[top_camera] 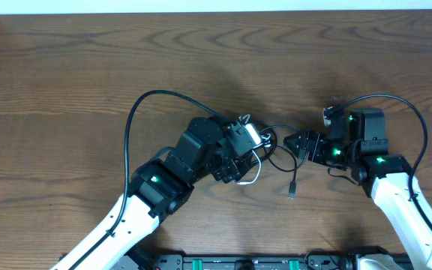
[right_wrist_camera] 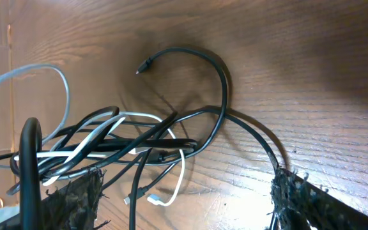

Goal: Untangle cables

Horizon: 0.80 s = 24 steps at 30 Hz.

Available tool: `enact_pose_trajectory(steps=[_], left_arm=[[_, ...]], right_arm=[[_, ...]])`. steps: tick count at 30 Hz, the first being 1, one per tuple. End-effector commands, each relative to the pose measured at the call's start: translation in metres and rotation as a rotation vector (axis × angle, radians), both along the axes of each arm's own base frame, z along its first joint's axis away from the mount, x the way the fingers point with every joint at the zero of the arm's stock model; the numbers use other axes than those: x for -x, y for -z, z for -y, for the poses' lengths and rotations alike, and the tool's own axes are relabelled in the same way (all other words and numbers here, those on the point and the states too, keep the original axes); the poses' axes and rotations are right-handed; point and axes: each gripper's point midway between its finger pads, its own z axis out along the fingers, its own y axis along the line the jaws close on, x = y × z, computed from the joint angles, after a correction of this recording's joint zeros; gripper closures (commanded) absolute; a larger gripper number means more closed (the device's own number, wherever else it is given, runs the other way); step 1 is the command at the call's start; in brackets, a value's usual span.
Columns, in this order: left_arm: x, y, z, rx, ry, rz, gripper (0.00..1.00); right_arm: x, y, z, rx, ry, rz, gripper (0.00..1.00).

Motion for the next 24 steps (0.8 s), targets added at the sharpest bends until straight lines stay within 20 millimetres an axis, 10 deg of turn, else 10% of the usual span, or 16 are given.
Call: enact_pose_trajectory(steps=[1, 12, 24], left_arm=[[-0.002, -0.006, 0.001, 0.009, -0.006, 0.007, 0.13], [-0.006, -0.010, 0.019, 0.065, 0.046, 0.017, 0.10], [-0.037, 0.043, 0.045, -0.029, 0.110, 0.033, 0.11]], right_arm=[[0.000, -0.001, 0.000, 0.006, -0.006, 0.007, 0.17], [0.000, -0.001, 0.000, 0.006, -0.006, 0.008, 0.16], [0.001, 0.000, 0.000, 0.006, -0.006, 0.005, 0.16]])
